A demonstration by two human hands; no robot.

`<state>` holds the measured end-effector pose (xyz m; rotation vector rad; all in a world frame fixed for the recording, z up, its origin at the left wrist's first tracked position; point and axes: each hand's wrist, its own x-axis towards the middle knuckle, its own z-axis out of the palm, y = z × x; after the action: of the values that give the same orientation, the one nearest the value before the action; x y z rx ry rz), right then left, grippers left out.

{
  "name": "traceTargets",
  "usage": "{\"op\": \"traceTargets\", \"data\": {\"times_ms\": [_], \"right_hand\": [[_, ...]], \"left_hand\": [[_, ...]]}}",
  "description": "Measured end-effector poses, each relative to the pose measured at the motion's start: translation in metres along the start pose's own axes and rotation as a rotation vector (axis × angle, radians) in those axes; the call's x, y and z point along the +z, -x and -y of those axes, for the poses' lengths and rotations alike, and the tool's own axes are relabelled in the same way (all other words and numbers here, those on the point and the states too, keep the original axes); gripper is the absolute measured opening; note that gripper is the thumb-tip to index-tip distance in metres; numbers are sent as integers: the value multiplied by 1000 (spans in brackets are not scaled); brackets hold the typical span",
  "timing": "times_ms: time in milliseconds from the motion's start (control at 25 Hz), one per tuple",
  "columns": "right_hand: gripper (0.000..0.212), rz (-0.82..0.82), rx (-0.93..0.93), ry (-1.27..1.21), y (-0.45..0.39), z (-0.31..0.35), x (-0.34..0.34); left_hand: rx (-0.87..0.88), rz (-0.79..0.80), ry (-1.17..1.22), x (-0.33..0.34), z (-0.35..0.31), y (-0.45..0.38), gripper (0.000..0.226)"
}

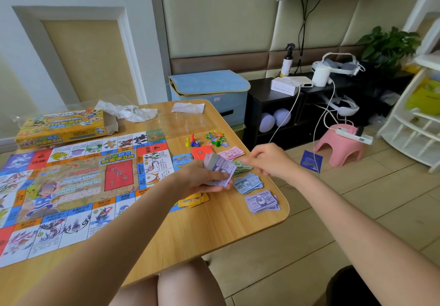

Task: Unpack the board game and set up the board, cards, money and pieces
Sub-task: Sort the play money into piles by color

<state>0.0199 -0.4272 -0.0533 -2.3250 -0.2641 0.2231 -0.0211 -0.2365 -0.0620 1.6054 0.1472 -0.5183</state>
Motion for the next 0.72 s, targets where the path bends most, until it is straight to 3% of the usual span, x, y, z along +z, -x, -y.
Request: {"op": "traceTargets", "data": {"times_ms": [120,280,480,720], "right_hand": [[16,148,-104,-89,-3,11,8],[15,82,-89,-167,-12,11,12],[27,128,-103,-191,-11,12,10],[13,76,-110,-91,-4,12,6]], "left_hand": [[-25,44,36,4,-3,1,17],[-17,17,341,-1,-10,-1,19],[53,-118,204,-6,-9,-5,13],[73,-92,116,0,-7,-1,16]]}}
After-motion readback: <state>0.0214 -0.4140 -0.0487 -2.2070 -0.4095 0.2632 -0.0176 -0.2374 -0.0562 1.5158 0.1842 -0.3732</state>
